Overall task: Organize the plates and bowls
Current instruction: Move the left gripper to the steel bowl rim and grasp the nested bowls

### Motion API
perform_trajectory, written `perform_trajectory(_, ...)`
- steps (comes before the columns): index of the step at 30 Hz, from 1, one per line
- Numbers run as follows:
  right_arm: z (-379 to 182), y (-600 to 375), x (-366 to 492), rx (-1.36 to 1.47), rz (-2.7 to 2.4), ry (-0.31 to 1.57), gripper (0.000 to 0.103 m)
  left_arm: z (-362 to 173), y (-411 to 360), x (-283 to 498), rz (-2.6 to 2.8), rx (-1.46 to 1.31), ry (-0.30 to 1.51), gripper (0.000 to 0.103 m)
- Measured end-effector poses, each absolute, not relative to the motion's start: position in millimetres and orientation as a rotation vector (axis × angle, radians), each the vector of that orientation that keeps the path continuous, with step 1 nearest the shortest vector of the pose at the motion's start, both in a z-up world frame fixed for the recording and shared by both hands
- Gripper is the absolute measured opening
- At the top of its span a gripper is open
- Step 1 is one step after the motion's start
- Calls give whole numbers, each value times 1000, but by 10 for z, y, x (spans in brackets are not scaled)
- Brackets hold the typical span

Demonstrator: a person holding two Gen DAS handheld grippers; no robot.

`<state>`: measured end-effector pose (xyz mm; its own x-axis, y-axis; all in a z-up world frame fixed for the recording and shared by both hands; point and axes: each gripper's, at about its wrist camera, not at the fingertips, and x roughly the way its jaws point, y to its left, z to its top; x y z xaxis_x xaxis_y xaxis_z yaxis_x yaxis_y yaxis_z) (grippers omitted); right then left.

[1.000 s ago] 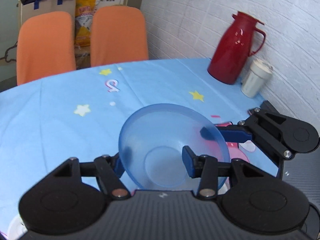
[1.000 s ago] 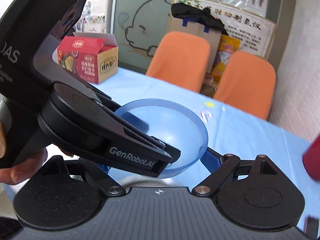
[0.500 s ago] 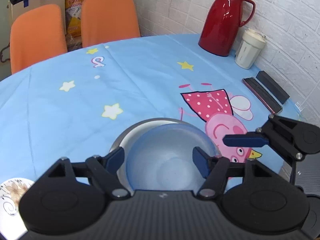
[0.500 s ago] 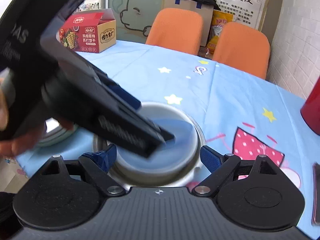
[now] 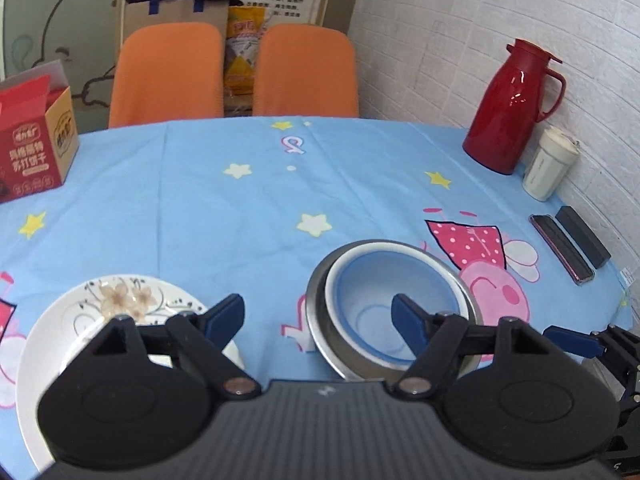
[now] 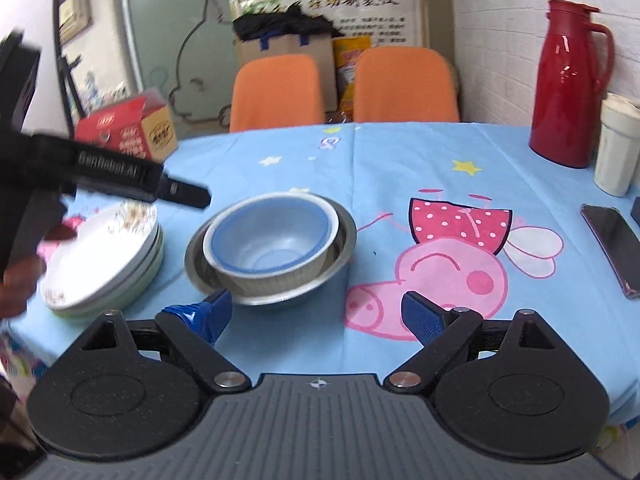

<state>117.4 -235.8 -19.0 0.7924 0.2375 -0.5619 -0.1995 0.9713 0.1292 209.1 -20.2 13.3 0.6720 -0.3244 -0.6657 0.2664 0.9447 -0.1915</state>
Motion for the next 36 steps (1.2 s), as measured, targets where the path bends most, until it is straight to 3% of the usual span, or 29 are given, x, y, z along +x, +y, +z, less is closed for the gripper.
perform_trajectory(36, -560, -2182, 2183, 141, 190, 760, 80, -284, -616, 3002, -439, 21, 1006, 75)
